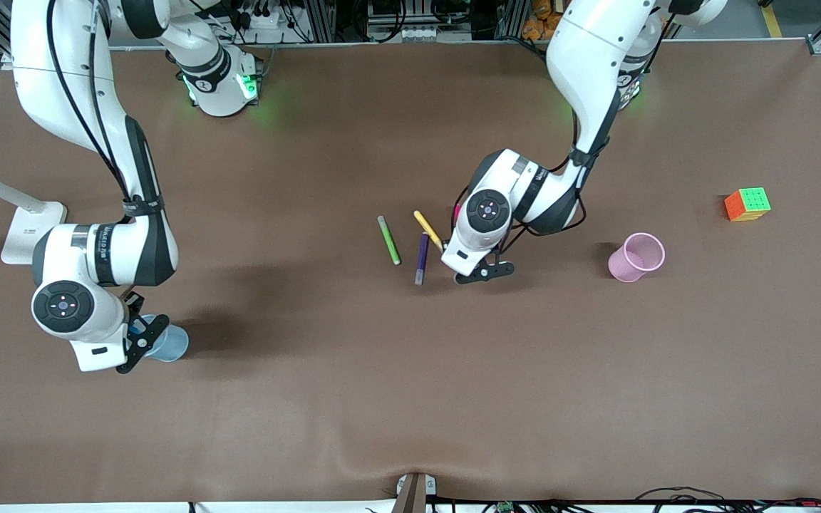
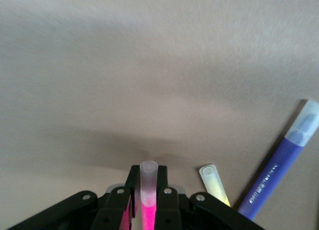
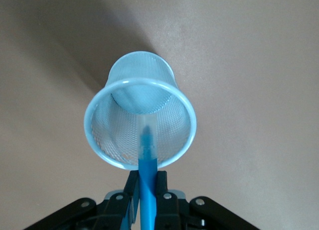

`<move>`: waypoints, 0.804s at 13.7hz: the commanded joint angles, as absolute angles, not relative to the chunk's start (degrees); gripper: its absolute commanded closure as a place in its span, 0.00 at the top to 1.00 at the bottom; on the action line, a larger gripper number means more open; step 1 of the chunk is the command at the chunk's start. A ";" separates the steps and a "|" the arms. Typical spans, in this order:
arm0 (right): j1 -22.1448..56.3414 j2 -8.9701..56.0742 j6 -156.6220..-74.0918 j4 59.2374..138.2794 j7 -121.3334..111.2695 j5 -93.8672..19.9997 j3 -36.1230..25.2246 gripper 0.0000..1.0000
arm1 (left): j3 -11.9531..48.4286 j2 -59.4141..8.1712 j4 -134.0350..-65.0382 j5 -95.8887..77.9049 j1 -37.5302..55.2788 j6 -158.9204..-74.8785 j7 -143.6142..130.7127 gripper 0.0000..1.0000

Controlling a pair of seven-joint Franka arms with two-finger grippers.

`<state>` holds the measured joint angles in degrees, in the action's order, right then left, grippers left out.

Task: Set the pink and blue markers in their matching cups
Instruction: 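Lower the blue marker into the blue cup while the left gripper lifts pink marker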

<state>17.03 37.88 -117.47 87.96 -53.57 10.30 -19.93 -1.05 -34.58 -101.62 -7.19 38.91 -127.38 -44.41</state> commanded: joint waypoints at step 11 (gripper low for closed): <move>17.05 38.76 -120.41 87.63 -50.54 10.02 -19.16 0.03 | -6.77 -18.20 -101.25 16.86 30.76 -112.60 -42.36 0.00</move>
